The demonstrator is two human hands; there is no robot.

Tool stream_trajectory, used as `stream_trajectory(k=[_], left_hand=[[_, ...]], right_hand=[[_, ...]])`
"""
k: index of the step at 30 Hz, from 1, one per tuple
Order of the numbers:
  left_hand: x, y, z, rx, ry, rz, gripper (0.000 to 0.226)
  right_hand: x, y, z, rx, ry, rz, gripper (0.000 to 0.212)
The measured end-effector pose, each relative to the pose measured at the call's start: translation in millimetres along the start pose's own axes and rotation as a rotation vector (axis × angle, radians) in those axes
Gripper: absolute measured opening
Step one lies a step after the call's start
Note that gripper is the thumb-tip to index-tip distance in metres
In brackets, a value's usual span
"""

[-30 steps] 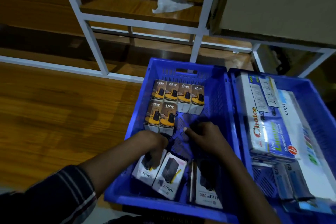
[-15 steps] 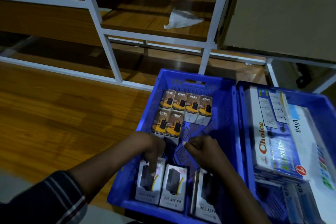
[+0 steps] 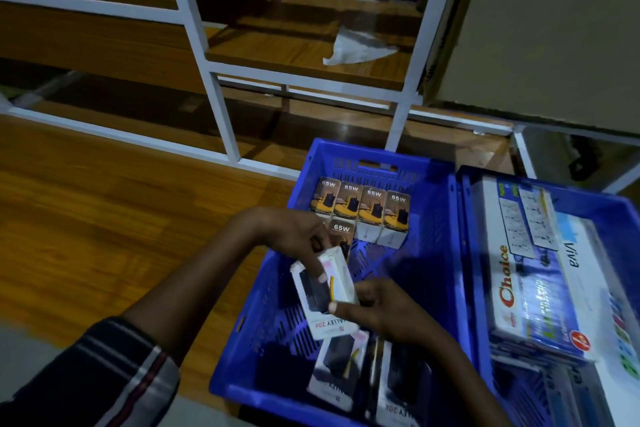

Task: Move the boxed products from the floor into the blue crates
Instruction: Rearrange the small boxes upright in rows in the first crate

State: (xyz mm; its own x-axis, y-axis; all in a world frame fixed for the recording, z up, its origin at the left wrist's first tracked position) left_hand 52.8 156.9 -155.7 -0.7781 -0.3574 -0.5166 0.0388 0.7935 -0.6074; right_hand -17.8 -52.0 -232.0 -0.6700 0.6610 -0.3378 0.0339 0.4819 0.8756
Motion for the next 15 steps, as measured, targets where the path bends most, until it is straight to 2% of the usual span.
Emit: stream_trajectory(k=[2,4,7,8,10,11,12,15], left_hand=[[-3.2,4.7,-1.8,0.074,-0.032,-0.124,0.039],[-1.8,12.5,1.2,0.134,-0.101,-0.209,0.040],[16.3,20.3,12.1,0.155,-0.462,-0.278,0.034],[27.5,20.1,14.8,0.184,-0.576,-0.382,0.033],[54.2,13.2,16.9,0.234,-0.679,-0.636,0.022],[65.8,7.8,14.1,0.205,-0.694,-0.736,0.018],[76.0,7.1,12.8,0.159,-0.688,-0.844,0.025],[97.5,11.9,14.1,0.097,-0.522,-1.181,0.064]], right_hand=[[-3.9,-0.4,-1.3,0.039,-0.044,0.003,0.034],[-8.6,0.3,-1.5,0.063,-0.193,0.011,0.036],[-10.8,6.8,-9.1,0.086,-0.560,-0.110,0.033],[-8.0,10.7,-13.5,0.088,-0.669,-0.169,0.032],[1.2,16.4,-20.4,0.065,-0.816,-0.247,0.038],[6.2,18.5,-22.0,0.061,-0.853,-0.278,0.047],[10.7,21.0,-23.0,0.062,-0.883,-0.316,0.056],[19.0,28.3,-25.5,0.063,-0.953,-0.476,0.064]])
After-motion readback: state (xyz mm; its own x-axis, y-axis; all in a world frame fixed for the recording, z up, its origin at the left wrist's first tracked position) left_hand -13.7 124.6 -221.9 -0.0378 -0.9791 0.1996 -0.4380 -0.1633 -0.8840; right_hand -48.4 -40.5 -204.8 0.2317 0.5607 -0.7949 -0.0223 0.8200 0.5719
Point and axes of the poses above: each hand's wrist, its own z-axis towards the middle knuckle, its own x-axis out of the palm, y = z × x, the point moved 2 cm from there along z, towards the middle knuckle, and after that the axes turned 7 degrees about -z, right-handed, at the moved point
